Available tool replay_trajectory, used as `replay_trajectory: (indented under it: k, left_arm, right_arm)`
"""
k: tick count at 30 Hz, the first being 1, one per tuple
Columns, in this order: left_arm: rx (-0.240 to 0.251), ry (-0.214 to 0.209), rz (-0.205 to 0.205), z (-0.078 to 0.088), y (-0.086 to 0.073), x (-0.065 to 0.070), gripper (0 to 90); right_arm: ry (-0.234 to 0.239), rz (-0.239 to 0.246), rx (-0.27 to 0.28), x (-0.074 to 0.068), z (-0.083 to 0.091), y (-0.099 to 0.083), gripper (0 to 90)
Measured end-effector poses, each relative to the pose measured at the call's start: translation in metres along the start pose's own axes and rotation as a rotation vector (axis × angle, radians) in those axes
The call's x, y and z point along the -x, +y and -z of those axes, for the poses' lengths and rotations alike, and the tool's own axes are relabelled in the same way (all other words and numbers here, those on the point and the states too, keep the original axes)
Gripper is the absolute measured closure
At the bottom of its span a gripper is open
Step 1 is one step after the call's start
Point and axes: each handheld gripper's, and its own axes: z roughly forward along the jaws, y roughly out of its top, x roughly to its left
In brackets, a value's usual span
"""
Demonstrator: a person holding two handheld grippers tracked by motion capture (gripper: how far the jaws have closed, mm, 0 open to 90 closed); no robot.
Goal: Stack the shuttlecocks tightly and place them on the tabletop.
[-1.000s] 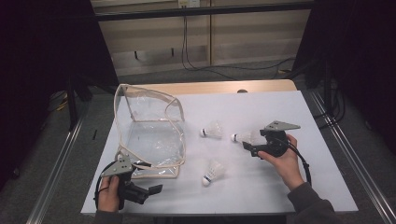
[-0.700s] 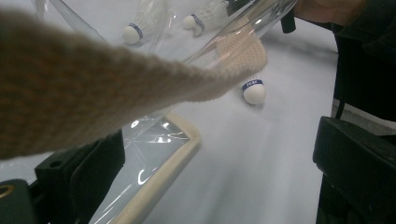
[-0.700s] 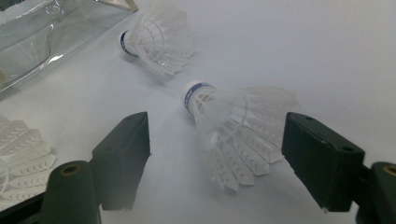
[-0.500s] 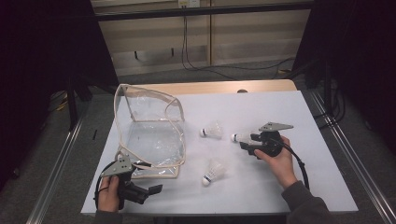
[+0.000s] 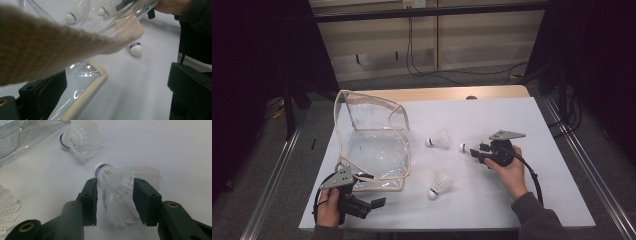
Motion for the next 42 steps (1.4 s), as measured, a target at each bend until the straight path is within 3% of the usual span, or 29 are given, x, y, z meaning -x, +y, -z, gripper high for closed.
replay_trajectory:
  k: [17, 24, 28, 42]
  left_arm:
    - [-0.001, -0.001, -0.001, 0.0, 0.0, 0.0, 2.3]
    - [0.001, 0.0, 0.001, 0.0, 0.0, 0.0, 2.3]
    - [0.0, -0.001, 0.0, 0.0, 0.0, 0.0, 2.3]
    - [0.005, -0.003, 0.003, 0.0, -0.001, 0.0, 2.1]
  right_arm:
    - [0.005, -0.014, -0.013, 0.001, -0.007, -0.002, 65.6]
    - [0.034, -0.024, -0.005, 0.003, -0.007, -0.001, 80.7]
    - [0.075, -0.026, 0.003, 0.004, -0.006, 0.002, 88.4]
    - [0.111, 0.0, 0.036, 0.003, -0.005, 0.022, 89.7]
